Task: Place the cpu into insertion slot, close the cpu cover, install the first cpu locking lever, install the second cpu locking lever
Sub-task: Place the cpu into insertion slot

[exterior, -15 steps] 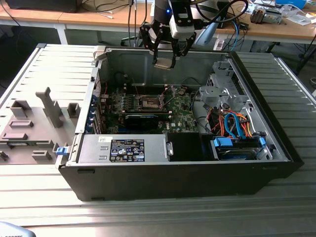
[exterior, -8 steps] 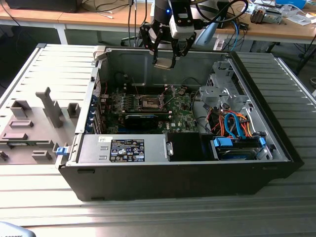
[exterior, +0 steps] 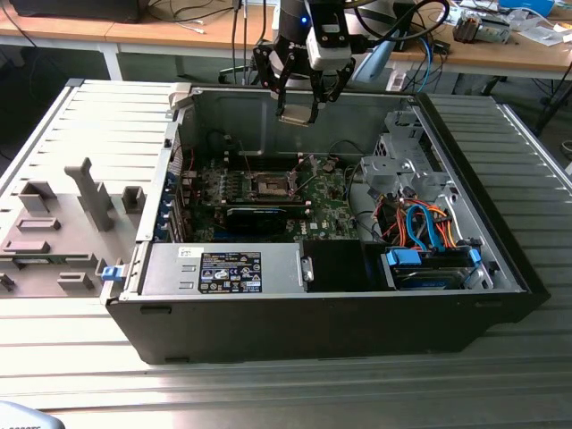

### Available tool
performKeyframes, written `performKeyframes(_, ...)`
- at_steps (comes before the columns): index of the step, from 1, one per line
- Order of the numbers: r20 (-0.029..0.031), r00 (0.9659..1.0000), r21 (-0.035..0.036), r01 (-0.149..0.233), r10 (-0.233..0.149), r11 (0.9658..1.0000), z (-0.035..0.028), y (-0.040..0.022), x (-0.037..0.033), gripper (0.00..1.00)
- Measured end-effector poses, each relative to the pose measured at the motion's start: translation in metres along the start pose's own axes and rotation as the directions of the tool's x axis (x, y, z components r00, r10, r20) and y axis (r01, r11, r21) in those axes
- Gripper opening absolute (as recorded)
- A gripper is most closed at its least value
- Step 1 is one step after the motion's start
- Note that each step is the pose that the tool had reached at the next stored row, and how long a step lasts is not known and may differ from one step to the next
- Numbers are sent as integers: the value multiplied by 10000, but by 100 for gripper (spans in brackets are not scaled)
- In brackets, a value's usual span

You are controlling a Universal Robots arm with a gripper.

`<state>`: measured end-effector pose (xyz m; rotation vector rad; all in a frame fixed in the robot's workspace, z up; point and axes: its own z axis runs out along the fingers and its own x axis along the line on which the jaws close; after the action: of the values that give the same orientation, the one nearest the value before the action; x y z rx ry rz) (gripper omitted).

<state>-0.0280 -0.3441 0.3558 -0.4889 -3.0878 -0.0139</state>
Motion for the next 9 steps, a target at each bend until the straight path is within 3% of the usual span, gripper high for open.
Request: performKeyframes(9, 1, 10000, 0, -39, 39, 10000, 0, 0, 0, 55)
